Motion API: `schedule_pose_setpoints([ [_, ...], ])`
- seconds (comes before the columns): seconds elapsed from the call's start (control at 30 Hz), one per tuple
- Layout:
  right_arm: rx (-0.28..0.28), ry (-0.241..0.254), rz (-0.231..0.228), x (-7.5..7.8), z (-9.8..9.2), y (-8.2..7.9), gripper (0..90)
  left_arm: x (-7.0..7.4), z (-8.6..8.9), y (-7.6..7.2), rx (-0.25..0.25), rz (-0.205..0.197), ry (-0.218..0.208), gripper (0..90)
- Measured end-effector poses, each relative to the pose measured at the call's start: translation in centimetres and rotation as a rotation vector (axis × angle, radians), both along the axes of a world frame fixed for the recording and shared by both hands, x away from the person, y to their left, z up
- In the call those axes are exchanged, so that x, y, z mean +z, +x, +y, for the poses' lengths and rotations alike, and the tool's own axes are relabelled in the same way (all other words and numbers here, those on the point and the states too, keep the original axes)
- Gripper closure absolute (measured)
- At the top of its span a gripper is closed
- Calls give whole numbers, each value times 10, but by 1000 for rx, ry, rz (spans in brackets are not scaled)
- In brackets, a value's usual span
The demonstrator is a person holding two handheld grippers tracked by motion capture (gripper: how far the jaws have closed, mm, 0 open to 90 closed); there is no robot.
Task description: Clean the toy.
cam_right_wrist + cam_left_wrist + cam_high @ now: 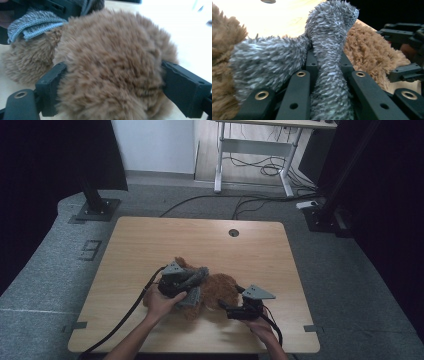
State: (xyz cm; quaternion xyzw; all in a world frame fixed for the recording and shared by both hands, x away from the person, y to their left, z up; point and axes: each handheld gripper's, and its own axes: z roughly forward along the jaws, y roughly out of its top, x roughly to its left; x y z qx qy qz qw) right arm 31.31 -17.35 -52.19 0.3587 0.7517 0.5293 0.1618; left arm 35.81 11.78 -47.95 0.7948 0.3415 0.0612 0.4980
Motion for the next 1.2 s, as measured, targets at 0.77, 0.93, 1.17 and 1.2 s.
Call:
schedule_pose_setpoints([
  [0.77, -38, -143, -170, -7, 15, -5, 469, 28, -82, 6, -156, 33, 159, 742],
  [0.93, -41, -153, -178, -10, 13, -4, 526, 27, -72, 4, -116, 19, 140, 751],
  [1.17, -36, -156, -201, -11, 12, -6, 549, 25, -26, 15, -35, 49, 64, 756],
  [1.2, -37, -153, -201, -11, 12, -6, 551, 26, -18, 16, -23, 49, 55, 757],
])
